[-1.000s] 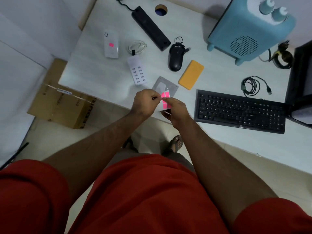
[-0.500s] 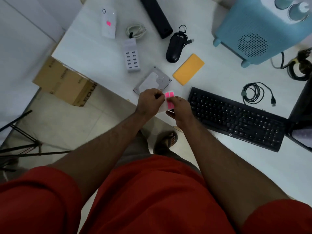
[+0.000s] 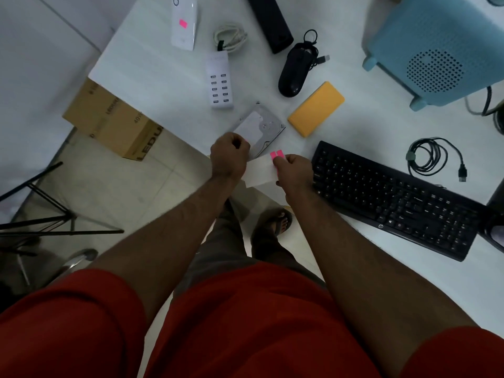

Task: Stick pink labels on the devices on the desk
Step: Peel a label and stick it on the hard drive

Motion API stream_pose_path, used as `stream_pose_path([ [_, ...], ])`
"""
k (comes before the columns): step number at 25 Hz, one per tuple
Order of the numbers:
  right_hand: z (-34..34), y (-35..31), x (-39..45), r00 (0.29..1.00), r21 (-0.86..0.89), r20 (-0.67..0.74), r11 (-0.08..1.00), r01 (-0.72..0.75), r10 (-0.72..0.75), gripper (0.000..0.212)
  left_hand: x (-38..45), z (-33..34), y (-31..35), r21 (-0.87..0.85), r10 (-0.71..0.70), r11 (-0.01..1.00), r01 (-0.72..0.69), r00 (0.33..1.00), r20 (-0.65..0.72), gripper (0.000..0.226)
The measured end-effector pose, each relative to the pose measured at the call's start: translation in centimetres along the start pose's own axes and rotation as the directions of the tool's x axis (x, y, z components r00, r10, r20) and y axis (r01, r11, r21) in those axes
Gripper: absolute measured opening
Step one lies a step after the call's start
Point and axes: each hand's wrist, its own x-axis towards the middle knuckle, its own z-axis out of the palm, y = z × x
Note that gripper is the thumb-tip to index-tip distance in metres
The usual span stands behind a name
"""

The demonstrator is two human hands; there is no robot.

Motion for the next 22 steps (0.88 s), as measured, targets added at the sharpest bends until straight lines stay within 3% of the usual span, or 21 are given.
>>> stream_pose_path([
  [3, -0.3, -0.5, 0.3, 1.0, -0.082, -0.001, 0.996, 0.017, -0.018, 0.033, 1.5, 0.5, -0.3, 0.15, 0.072, 0.987, -0.062, 0.996, -0.06, 0.018],
  [8, -0.8, 0.3, 1.3, 0.994, -0.222, 0.032, 0.968, 0.112, -0.108, 0.03, 2.4, 2.3, -0.7, 0.293, 0.191, 0.941, -0.17, 0.981, -0.046, 0.018],
  [14, -0.8, 0.3, 1.2, 0.991, -0.223, 0.062, 0.966, 0.13, -0.119, 0.032, 2.1, 3.3, -2.1, 0.406, 0.286, 0.877, -0.255, 0.958, -0.014, 0.022],
  [18, -0.5, 0.0, 1.1, 0.992, -0.22, 0.058, 0.967, 0.126, -0.116, 0.03, 1.2, 2.9, -4.2, 0.531, 0.474, 0.732, -0.427, 0.879, 0.054, 0.022],
  [22, -0.2, 0.0, 1.4, 0.992, -0.205, 0.05, 0.97, 0.127, -0.12, 0.036, 1.7, 2.4, -4.8, 0.553, 0.505, 0.678, -0.483, 0.854, 0.127, 0.025],
])
